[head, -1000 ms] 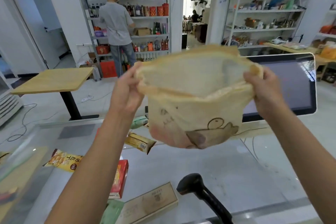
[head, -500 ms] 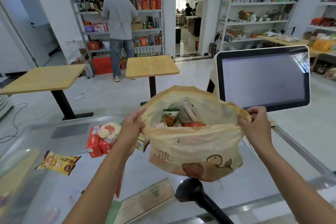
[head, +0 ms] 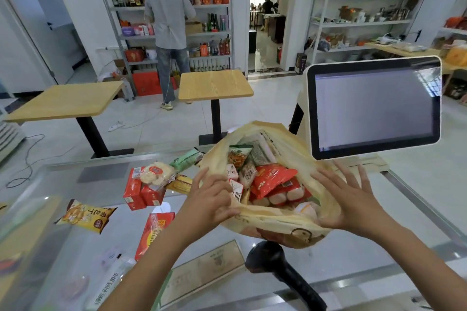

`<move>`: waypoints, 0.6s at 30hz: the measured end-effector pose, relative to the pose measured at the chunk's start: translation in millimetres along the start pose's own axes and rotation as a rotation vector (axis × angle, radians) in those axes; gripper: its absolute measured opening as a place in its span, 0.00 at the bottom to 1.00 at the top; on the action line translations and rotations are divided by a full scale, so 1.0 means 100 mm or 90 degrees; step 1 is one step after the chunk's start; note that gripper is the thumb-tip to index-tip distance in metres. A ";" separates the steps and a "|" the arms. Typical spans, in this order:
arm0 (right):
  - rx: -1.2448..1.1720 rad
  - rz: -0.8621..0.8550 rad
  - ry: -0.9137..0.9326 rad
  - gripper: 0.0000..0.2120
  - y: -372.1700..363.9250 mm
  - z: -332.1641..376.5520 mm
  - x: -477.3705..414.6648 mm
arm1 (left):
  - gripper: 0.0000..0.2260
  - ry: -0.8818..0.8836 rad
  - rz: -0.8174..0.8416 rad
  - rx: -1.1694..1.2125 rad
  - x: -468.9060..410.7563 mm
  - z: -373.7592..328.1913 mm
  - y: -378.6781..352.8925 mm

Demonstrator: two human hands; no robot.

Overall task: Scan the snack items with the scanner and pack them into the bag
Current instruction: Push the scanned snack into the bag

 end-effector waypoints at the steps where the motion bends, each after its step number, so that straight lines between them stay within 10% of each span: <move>1: -0.023 0.042 -0.024 0.58 -0.04 -0.04 0.03 | 0.20 0.012 0.004 0.014 0.03 0.01 -0.04; 5: -0.170 0.247 -0.121 0.67 -0.18 -0.04 0.08 | 0.24 0.125 0.036 0.102 0.15 0.01 -0.17; 8: -0.207 0.231 -0.129 0.61 -0.27 0.02 0.11 | 0.14 0.232 0.071 0.117 0.25 0.06 -0.29; 12: -0.222 0.196 -0.134 0.62 -0.43 0.03 0.07 | 0.40 0.377 0.159 0.232 0.29 0.07 -0.48; 18: -0.230 0.111 -0.186 0.59 -0.59 -0.03 -0.07 | 0.44 0.422 0.218 0.472 0.13 -0.06 -0.70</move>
Point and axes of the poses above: each hand's wrist, its own x-axis away from the middle knuckle, its own y-axis out of the back of the hand, z = x × y, the point moved 3 cm from there along -x, towards the middle knuckle, and after that the axes turned 12 degrees about y, right-handed, at the moved point
